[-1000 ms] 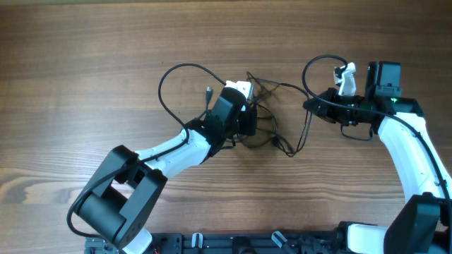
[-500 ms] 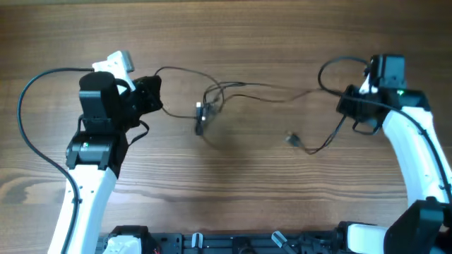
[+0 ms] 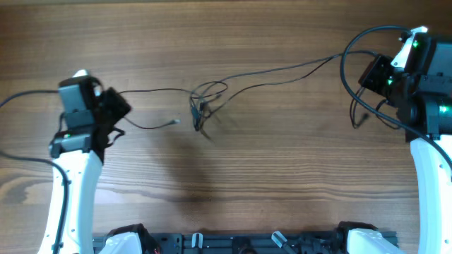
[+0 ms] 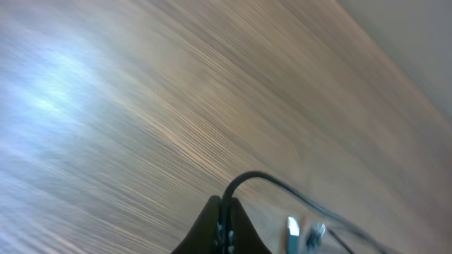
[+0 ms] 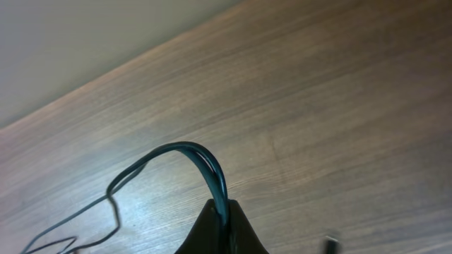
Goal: Untangle cables
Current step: 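Pull both grippers outward, stretching the cable across the table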
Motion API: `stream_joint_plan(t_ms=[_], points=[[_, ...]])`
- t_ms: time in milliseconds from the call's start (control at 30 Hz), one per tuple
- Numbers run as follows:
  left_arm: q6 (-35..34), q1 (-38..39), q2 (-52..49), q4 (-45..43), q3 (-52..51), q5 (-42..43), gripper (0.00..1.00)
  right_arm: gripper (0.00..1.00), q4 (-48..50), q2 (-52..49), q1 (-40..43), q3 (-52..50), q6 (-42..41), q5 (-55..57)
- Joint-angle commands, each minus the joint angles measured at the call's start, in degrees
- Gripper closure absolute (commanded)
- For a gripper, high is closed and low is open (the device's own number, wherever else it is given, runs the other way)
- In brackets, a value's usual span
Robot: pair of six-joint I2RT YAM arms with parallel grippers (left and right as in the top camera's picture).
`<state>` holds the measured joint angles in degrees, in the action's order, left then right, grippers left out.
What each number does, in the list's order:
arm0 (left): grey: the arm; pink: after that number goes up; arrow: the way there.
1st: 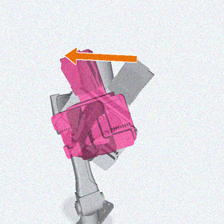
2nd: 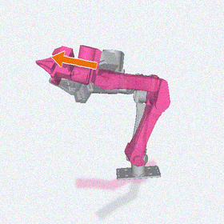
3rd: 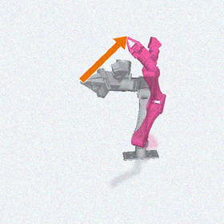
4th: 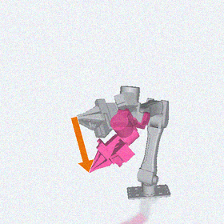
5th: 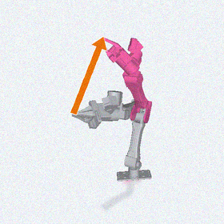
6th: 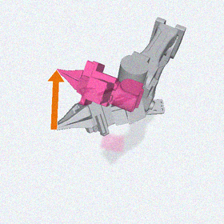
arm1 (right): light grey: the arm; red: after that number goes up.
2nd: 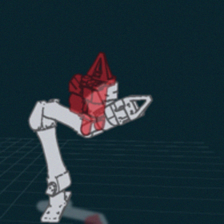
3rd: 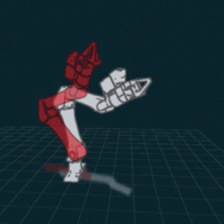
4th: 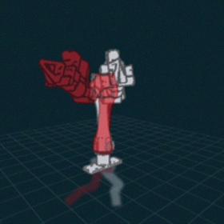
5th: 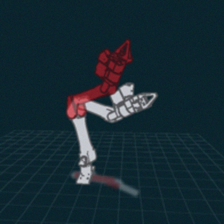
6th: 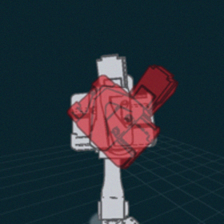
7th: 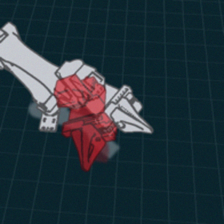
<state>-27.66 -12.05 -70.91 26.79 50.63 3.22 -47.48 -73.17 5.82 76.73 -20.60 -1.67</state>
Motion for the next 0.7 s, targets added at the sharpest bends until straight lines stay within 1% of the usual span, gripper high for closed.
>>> stream_joint_plan(t_ms=[0,67,133,200,233,267,300,333,433,533,600,667], points=[[-9.7,-7.8,0.5,-1.5,0.3,-2.6,0.96,0.96,-1.3,0.5,0.2,1.3,-2.1,3.5],[-12.3,-9.7,0.5,-2.0,0.3,-2.2,0.96,0.96,-3.0,0.5,0.2,1.3,-4.1,6.9],[-12.3,-9.7,0.5,-2.2,0.3,-2.3,0.96,0.96,-4.4,0.4,0.2,1.2,-6.1,10.1],[-14.9,-9.7,0.5,-2.3,0.3,-4.4,0.96,0.96,-7.8,0.4,0.2,1.2,-14.0,20.6],[-14.9,-9.7,0.5,-2.6,0.3,-5.0,0.96,0.96,-9.3,0.4,0.3,1.2,-17.0,25.7],[-14.8,-9.7,0.5,-2.8,0.3,-6.4,0.96,0.96,-11.8,0.4,1.1,1.2,-22.1,33.4],[-14.8,-9.7,0.5,-2.6,0.3,-9.1,0.96,0.96,-13.0,0.4,2.4,1.2,-23.5,36.5],[-14.8,-9.7,0.5,-2.4,0.3,-11.0,0.96,0.96,-13.0,0.4,3.9,1.2,-23.5,37.2],[-14.8,-9.7,0.5,-2.3,0.3,-14.9,0.96,0.96,-12.5,0.4,10.7,1.2,-24.8,36.4],[-14.8,-9.7,0.5,-2.6,0.3,-19.4,0.96,0.96,-10.1,0.4,21.5,1.2,-24.4,29.3],[-14.8,-10.8,0.5,-3.2,0.3,-19.8,0.96,0.96,-8.6,0.4,29.1,1.2,-24.4,22.3],[-14.8,-12.6,0.5,-3.3,0.3,-18.8,0.96,0.96,-7.8,0.3,34.3,1.2,-24.4,16.8]])
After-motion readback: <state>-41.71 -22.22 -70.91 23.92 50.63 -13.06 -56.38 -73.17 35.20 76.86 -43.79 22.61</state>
